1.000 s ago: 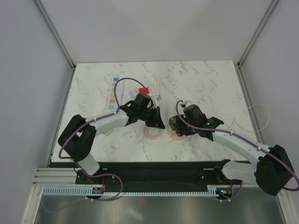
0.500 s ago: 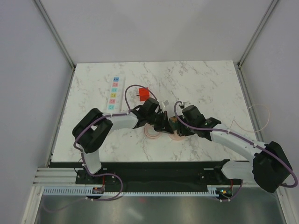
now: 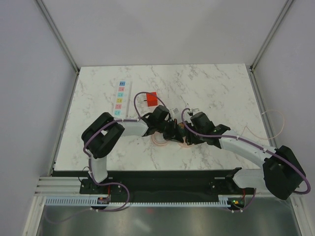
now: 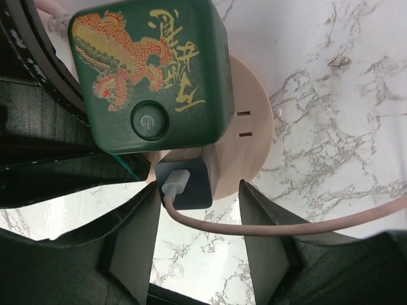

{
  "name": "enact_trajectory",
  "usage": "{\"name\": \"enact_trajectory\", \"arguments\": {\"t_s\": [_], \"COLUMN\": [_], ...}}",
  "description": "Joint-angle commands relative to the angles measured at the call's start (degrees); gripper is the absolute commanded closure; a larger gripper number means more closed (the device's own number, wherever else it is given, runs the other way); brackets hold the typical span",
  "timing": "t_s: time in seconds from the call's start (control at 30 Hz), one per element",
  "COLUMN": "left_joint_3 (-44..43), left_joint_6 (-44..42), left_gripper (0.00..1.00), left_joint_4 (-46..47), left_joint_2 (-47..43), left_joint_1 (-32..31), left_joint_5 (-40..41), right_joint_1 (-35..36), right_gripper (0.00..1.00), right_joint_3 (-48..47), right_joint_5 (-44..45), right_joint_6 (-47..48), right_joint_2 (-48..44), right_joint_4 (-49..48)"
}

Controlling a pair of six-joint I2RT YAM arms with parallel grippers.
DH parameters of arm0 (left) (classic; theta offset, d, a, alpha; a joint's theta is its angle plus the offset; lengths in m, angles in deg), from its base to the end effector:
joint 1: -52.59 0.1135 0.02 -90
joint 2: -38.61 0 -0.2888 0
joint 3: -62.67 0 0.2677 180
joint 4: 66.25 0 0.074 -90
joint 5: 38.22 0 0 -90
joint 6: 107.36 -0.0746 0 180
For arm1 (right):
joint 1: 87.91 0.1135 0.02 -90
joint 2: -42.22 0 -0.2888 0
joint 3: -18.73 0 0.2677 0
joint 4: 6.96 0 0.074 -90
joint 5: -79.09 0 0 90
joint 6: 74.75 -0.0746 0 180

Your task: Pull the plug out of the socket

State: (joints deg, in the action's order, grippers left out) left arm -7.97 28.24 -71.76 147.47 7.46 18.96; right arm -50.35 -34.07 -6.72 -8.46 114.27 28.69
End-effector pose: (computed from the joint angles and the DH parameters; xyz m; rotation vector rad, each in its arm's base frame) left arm 0.2694 -0.3279 0.1267 0.3212 2.6399 -1.3482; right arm 0.2166 0.1597 0.1786 -0.2791 2.5435 0.3318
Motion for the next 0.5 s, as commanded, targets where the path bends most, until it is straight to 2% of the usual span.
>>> {"name": "enact_trajectory", "arguments": {"t_s": [0.0,0.47], "left_joint_3": [0.6,1.7], "left_joint_6": [1.0,1.6], "left_gripper": [0.98,0.98], "left_joint_4": [2.2,2.4], "left_joint_2": [0.6,0.7], "left_joint_1": [-0.3,-0.5], "left_joint_5": [1.5,3.0], "right_joint_1": [0.2,1.3], "right_gripper": [0.40,0.51], "right_joint_3": [0.7,1.4], "right_joint_5": [1.7,4.3], "right_joint_6": [0.7,-2.0], "right_joint_2": [-0.1,1.0], "right_joint_4": [-1.3,-6.2]}}
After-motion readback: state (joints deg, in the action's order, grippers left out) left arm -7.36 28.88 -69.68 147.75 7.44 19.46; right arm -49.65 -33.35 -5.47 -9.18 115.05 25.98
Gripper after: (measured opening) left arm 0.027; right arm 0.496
